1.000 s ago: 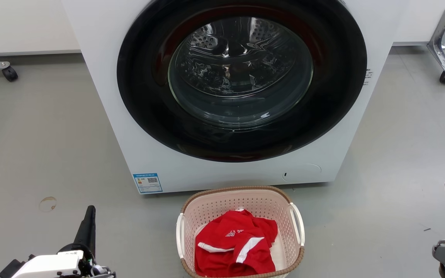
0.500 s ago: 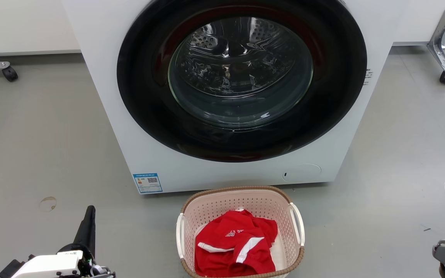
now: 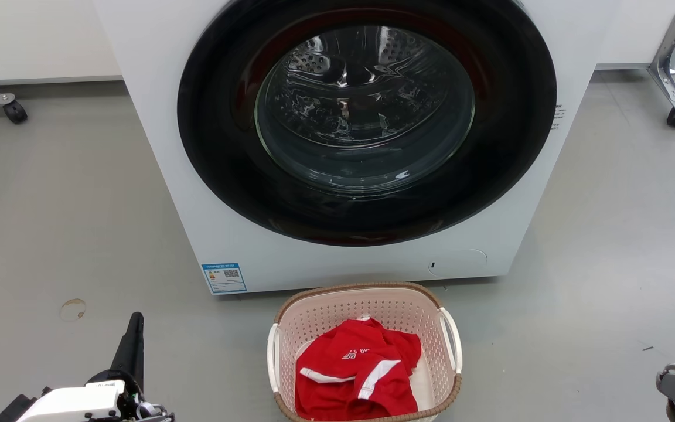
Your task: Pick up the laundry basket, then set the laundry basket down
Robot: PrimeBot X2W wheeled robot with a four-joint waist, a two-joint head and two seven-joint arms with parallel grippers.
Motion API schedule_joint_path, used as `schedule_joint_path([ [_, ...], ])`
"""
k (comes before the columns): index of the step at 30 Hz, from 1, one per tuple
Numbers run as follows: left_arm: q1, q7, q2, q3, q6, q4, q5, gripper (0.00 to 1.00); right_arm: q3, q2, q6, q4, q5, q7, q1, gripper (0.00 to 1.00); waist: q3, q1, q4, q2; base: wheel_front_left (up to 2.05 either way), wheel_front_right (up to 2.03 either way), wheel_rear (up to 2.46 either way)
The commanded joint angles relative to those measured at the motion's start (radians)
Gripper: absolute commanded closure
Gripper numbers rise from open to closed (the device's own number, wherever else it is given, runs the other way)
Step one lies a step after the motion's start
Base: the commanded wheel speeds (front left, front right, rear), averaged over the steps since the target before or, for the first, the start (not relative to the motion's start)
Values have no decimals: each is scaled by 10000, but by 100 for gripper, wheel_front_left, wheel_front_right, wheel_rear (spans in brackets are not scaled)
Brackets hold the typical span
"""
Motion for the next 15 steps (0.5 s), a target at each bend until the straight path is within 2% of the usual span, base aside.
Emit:
schedule_joint_path([
  [1,-533,50,100,339,-105,-224,72,100,143,-248,50,-319,7,74,-487,100,0,0,0,0,0,0,0],
  [15,-536,82,72,379,-105,-222,106,100,140,-246,50,-319,4,77,-488,100,0,0,0,0,0,0,0],
])
